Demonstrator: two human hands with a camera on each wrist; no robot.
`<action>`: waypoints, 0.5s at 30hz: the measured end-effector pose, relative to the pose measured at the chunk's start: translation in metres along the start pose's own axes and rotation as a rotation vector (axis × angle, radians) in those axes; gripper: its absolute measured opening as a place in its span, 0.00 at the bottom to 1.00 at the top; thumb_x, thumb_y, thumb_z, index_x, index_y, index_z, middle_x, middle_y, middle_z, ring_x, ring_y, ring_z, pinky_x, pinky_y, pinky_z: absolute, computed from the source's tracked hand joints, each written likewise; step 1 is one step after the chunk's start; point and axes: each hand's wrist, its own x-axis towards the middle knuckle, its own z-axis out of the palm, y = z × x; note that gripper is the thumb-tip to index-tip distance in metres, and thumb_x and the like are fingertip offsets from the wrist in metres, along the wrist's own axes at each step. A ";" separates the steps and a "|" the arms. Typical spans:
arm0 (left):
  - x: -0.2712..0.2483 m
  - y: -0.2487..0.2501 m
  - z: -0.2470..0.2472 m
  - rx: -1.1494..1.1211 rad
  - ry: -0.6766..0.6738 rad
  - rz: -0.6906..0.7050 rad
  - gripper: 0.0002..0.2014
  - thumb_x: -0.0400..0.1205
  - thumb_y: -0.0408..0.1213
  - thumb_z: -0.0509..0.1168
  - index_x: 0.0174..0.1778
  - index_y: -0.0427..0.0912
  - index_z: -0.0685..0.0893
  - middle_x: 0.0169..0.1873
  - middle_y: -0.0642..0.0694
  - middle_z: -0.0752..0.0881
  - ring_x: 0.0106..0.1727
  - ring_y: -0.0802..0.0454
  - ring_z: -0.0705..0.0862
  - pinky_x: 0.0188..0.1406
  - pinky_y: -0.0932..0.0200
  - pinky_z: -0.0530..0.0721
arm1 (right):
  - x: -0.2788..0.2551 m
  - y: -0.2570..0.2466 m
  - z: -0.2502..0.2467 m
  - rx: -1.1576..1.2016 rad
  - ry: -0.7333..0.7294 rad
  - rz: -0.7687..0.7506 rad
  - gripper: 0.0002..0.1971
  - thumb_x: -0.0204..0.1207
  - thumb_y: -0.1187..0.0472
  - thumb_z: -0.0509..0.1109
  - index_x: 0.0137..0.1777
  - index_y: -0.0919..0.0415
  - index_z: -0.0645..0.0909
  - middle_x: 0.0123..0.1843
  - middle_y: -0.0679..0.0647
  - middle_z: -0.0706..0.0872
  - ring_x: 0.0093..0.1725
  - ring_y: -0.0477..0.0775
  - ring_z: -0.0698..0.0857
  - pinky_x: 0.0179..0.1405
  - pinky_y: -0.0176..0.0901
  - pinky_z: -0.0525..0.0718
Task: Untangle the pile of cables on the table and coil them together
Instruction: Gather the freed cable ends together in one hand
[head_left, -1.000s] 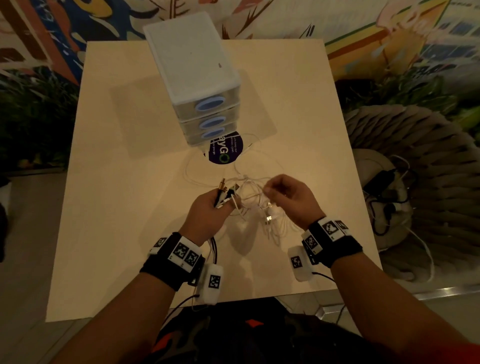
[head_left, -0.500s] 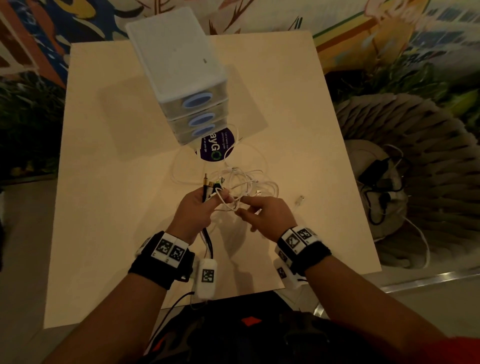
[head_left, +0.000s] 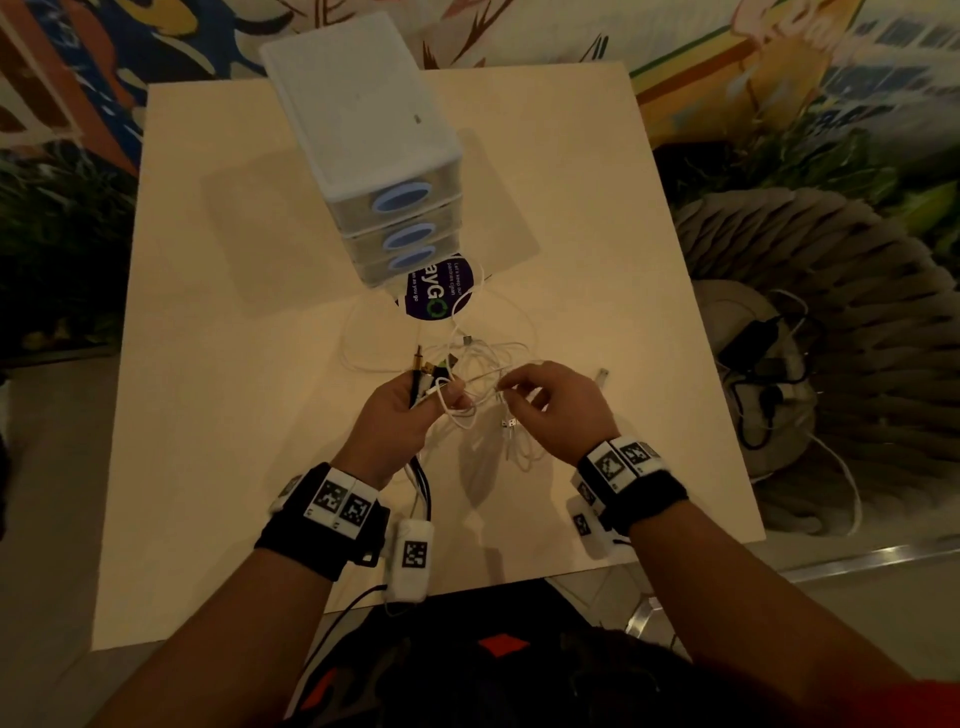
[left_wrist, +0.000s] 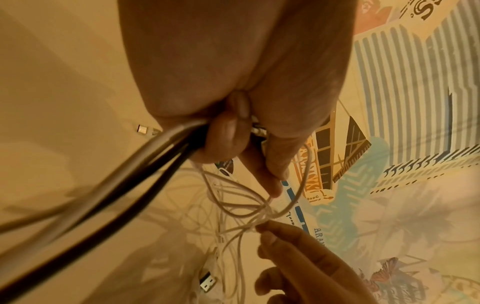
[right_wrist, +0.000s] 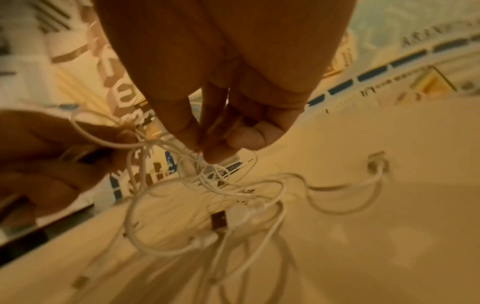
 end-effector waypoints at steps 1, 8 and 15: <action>0.000 0.000 -0.001 0.007 0.001 0.001 0.09 0.86 0.36 0.70 0.49 0.34 0.89 0.41 0.43 0.92 0.28 0.67 0.83 0.29 0.75 0.76 | 0.003 0.000 0.001 -0.031 -0.029 -0.025 0.07 0.80 0.51 0.71 0.54 0.40 0.88 0.48 0.44 0.87 0.38 0.43 0.85 0.47 0.48 0.86; 0.000 -0.002 -0.005 0.001 -0.004 0.008 0.09 0.87 0.35 0.69 0.50 0.32 0.89 0.43 0.37 0.91 0.24 0.67 0.79 0.26 0.76 0.75 | 0.008 -0.002 0.004 0.030 -0.071 -0.140 0.10 0.83 0.50 0.71 0.61 0.42 0.90 0.49 0.48 0.85 0.43 0.46 0.83 0.48 0.47 0.83; 0.000 -0.002 -0.004 -0.016 -0.009 0.007 0.04 0.86 0.32 0.69 0.48 0.42 0.89 0.28 0.58 0.89 0.24 0.68 0.81 0.27 0.76 0.76 | 0.010 -0.010 0.011 0.163 -0.109 -0.128 0.07 0.78 0.48 0.77 0.54 0.43 0.91 0.48 0.42 0.84 0.46 0.44 0.83 0.49 0.44 0.83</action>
